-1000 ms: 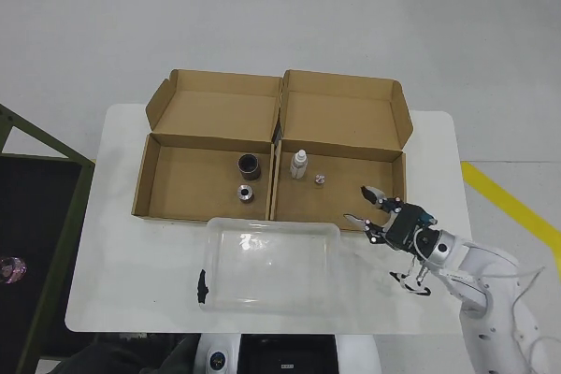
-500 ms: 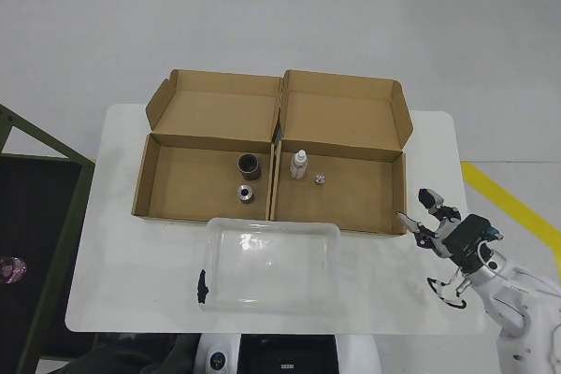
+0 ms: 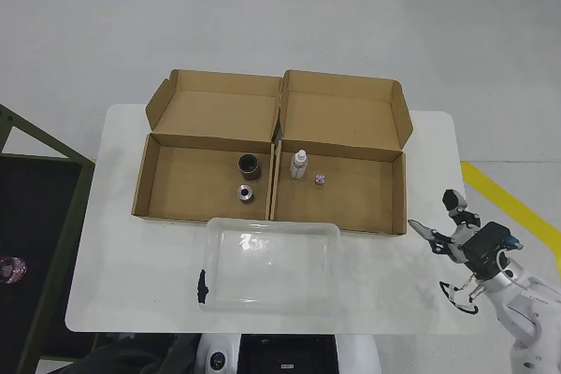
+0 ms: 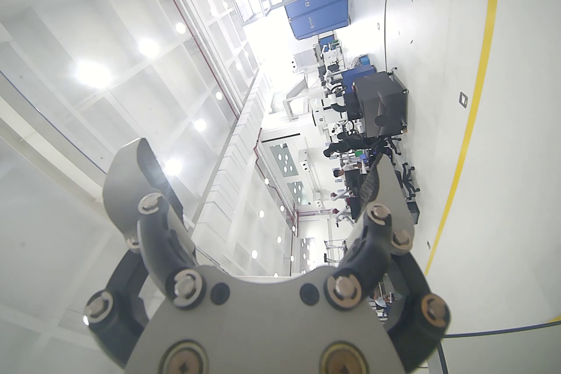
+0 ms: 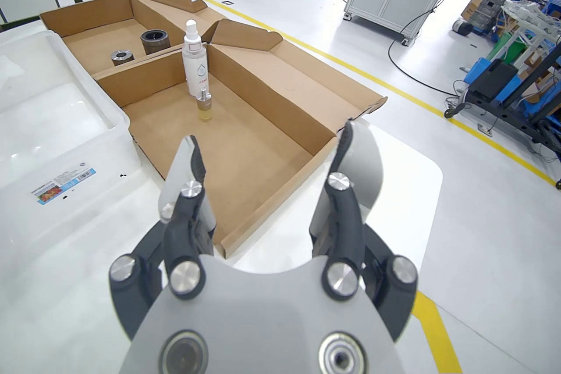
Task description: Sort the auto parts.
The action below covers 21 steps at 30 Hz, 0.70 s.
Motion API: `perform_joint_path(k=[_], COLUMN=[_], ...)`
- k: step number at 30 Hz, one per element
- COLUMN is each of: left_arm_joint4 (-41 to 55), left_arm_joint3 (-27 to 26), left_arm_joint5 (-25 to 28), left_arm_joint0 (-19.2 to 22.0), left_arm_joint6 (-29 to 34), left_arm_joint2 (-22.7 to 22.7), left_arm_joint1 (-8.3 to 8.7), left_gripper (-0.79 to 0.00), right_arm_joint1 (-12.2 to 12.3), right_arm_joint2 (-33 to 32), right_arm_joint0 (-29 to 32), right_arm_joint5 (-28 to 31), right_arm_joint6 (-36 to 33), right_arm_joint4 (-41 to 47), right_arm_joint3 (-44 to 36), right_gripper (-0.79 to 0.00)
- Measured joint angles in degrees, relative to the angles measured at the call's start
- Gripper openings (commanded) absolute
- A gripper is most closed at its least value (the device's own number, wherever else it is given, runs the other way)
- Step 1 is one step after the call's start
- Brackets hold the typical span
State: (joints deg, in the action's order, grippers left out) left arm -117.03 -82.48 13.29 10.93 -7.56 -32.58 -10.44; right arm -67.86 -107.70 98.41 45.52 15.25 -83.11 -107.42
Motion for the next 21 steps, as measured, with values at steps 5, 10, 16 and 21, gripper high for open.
perform_joint_path(k=[5,10,16,21], left_arm_joint4=[0.00,0.00,0.00,0.00], left_arm_joint3=[0.00,0.00,0.00,0.00], left_arm_joint5=[0.00,0.00,0.00,0.00], left_arm_joint0=[0.00,0.00,0.00,0.00], left_arm_joint6=[0.00,0.00,0.00,0.00], left_arm_joint2=[0.00,0.00,0.00,0.00], left_arm_joint1=[0.00,0.00,0.00,0.00], left_gripper=[0.000,-0.001,0.000,-0.001], right_arm_joint1=[0.26,0.35,0.34,0.34], right_arm_joint2=[0.65,0.86,0.85,0.85], right_arm_joint0=[-0.77,-0.97,-0.96,-0.96], right_arm_joint5=[-0.04,-0.14,-0.14,-0.13], right_arm_joint6=[0.47,0.81,0.79,0.79], right_arm_joint4=[0.18,0.61,0.59,0.59], right_arm_joint3=[1.03,1.44,1.43,1.43], right_gripper=[0.000,0.000,0.000,0.000])
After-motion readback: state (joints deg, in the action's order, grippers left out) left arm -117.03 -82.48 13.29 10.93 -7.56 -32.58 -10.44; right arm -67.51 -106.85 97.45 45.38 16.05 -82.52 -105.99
